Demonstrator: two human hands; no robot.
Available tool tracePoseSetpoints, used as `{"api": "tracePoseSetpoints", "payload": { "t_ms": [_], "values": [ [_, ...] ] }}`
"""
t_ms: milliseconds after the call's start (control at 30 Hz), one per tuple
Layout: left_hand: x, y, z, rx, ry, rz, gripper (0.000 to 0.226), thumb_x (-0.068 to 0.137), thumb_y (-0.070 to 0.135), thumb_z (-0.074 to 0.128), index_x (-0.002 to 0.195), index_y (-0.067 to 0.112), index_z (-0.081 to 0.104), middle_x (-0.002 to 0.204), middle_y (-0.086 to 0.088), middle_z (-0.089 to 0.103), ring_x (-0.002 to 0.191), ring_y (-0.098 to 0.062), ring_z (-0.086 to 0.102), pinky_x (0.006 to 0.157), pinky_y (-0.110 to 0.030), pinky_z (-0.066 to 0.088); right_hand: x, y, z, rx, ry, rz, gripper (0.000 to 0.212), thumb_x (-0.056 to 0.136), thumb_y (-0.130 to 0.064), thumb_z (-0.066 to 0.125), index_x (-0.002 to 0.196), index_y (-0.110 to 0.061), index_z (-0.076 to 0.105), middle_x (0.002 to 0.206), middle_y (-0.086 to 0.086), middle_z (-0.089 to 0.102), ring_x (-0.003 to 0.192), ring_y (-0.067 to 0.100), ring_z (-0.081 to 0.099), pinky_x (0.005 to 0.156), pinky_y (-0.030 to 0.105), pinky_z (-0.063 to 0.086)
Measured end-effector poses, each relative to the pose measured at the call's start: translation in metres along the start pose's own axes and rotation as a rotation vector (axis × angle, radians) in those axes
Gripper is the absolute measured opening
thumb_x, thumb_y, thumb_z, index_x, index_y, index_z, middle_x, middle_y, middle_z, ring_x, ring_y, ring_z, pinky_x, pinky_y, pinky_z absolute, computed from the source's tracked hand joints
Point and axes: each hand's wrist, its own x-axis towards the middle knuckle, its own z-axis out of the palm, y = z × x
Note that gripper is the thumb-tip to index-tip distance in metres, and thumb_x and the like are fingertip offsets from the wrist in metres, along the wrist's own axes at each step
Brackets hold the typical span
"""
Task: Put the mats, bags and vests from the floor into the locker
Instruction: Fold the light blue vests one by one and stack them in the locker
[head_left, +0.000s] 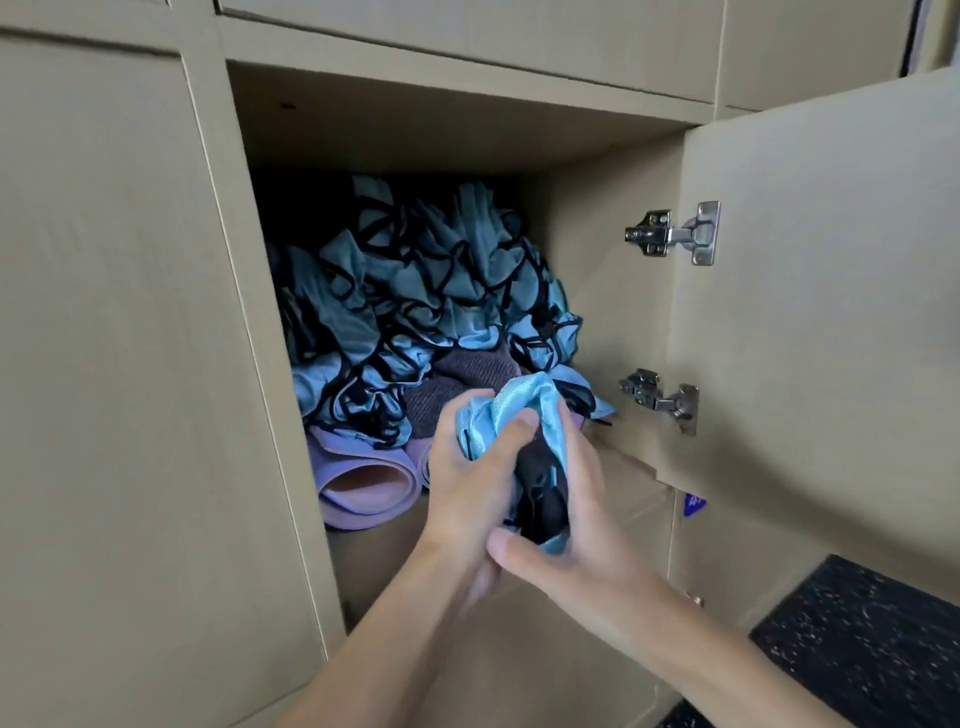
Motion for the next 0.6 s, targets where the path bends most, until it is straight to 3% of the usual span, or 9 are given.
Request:
{"api": "tracePoseSetpoints", "payload": {
  "t_ms": [100, 200, 300, 400, 467, 533, 600],
  "values": [
    [0.016, -0.007, -0.007, -0.045, -0.174, -0.141, 0.024, 0.098, 0.017, 0.057, 0.121, 0.026, 0.058, 0.107, -0.004, 0.075, 0.098, -0.018, 0.072, 0.082, -0.033, 0.059, 0.023, 0.02, -0.002, -0.018, 0.003, 0.033, 0.105, 0.079, -0.015, 0.079, 0.137, -0.056, 0.001, 0.137, -0.041, 0.005, 0.122, -0.034, 0.02, 0.092, -0.004, 0.031],
    [0.036, -0.016, -0.014, -0.078, -0.333, -0.257, 0.035, 0.102, 0.018, 0.046, 0.135, 0.024, 0.054, 0.128, -0.004, 0.067, 0.12, -0.02, 0.063, 0.107, -0.04, 0.045, 0.047, 0.047, -0.007, -0.056, 0.155, 0.003, 0.095, 0.077, -0.013, 0.08, 0.135, -0.057, 0.02, 0.137, -0.03, 0.024, 0.125, -0.017, 0.039, 0.1, 0.007, 0.038],
    [0.067, -0.036, -0.017, 0.104, -0.459, -0.279, 0.044, 0.096, 0.036, 0.047, 0.14, 0.032, 0.049, 0.137, 0.005, 0.061, 0.13, -0.016, 0.054, 0.117, -0.046, 0.031, 0.069, 0.073, -0.014, -0.224, 0.377, -0.054, 0.079, 0.075, -0.006, 0.076, 0.135, -0.045, 0.041, 0.133, -0.014, 0.042, 0.122, -0.005, 0.047, 0.101, 0.013, 0.041],
    [0.092, -0.063, -0.015, 0.442, -0.342, -0.239, 0.071, 0.075, 0.051, 0.054, 0.144, 0.052, 0.036, 0.141, 0.023, 0.052, 0.135, -0.008, 0.045, 0.119, -0.045, 0.027, 0.088, 0.107, -0.03, -0.332, 0.553, -0.054, 0.075, 0.072, -0.001, 0.076, 0.138, -0.025, 0.049, 0.135, -0.002, 0.042, 0.125, 0.004, 0.046, 0.104, 0.01, 0.035],
    [0.1, -0.084, -0.019, 0.743, -0.27, -0.141, 0.098, 0.066, 0.057, 0.053, 0.154, 0.044, 0.011, 0.151, 0.019, 0.04, 0.141, -0.005, 0.036, 0.121, -0.038, 0.024, 0.097, 0.134, -0.044, -0.472, 0.529, 0.094, 0.079, 0.075, -0.014, 0.078, 0.144, -0.022, 0.041, 0.145, 0.005, 0.032, 0.135, 0.02, 0.038, 0.113, 0.023, 0.03],
    [0.102, -0.103, -0.027, 1.135, -0.329, -0.052, 0.093, 0.07, 0.059, 0.048, 0.154, 0.041, 0.014, 0.154, 0.014, 0.037, 0.142, -0.008, 0.034, 0.119, -0.036, 0.027, 0.102, 0.157, -0.052, -0.852, 0.367, 0.382, 0.08, 0.084, -0.048, 0.066, 0.15, -0.029, 0.025, 0.158, 0.01, 0.012, 0.142, 0.033, 0.023, 0.117, 0.043, 0.021],
    [0.103, -0.115, -0.037, 1.489, -0.373, 0.073, 0.076, 0.076, 0.061, 0.047, 0.148, 0.042, 0.029, 0.151, 0.014, 0.04, 0.14, -0.01, 0.035, 0.116, -0.035, 0.029, 0.108, 0.169, -0.054, -1.048, 0.275, 0.479, 0.079, 0.088, -0.065, 0.046, 0.152, -0.029, 0.016, 0.163, 0.007, -0.002, 0.145, 0.036, 0.013, 0.116, 0.049, 0.016]
  ]
}}
